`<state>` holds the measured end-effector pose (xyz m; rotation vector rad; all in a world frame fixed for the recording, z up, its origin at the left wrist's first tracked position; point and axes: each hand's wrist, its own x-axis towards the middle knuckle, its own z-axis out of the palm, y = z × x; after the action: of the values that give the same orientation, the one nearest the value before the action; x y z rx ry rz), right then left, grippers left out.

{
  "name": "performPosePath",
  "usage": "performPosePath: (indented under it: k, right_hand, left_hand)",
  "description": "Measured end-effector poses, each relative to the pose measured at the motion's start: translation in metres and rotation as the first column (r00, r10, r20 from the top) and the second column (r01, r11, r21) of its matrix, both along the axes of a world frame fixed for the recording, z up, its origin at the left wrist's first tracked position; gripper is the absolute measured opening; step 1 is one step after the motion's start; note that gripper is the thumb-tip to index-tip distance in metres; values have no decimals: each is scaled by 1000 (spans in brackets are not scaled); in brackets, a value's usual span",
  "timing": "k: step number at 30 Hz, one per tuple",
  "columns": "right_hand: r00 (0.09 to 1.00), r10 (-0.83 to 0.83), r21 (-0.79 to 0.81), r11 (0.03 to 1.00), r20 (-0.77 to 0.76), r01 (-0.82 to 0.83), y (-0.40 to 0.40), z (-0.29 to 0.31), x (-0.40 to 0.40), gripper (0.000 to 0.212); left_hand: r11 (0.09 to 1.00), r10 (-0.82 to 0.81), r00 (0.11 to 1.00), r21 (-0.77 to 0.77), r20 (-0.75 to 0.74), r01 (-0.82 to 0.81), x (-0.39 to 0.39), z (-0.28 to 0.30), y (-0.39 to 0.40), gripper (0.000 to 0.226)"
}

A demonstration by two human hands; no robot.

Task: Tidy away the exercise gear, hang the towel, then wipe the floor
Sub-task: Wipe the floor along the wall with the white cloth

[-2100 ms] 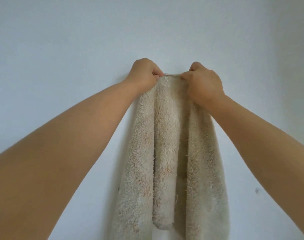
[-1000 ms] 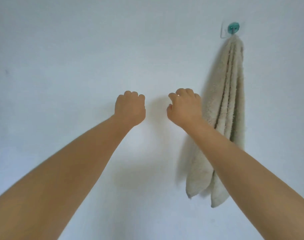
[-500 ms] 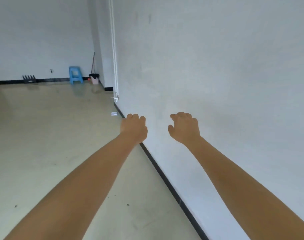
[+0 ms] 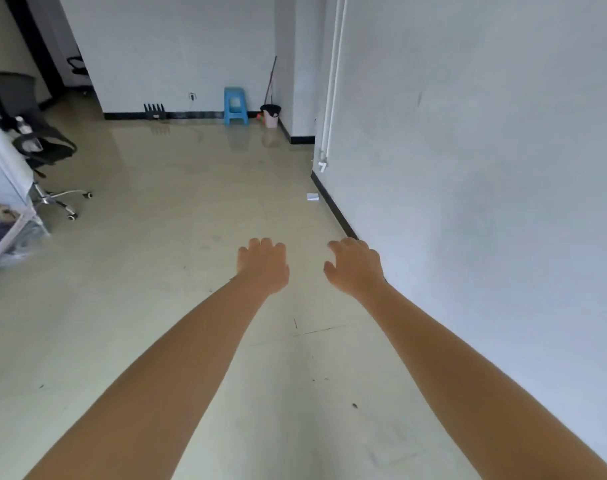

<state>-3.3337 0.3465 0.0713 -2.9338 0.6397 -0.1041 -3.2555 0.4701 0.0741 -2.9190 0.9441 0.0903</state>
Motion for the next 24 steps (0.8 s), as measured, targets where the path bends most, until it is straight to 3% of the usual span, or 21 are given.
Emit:
performPosePath:
  k: [15,24]
  right_hand:
    - [995,-43,58,997,-89,48,-112,-37,377,39]
    - [993,-10,85,996,-116,20,-134,-61,634,38]
  left_hand:
    - [999,-21,999,44,-44,23,367,-33,-97,41]
    - [999,-18,999,35,-38,19,621,-46,-130,40]
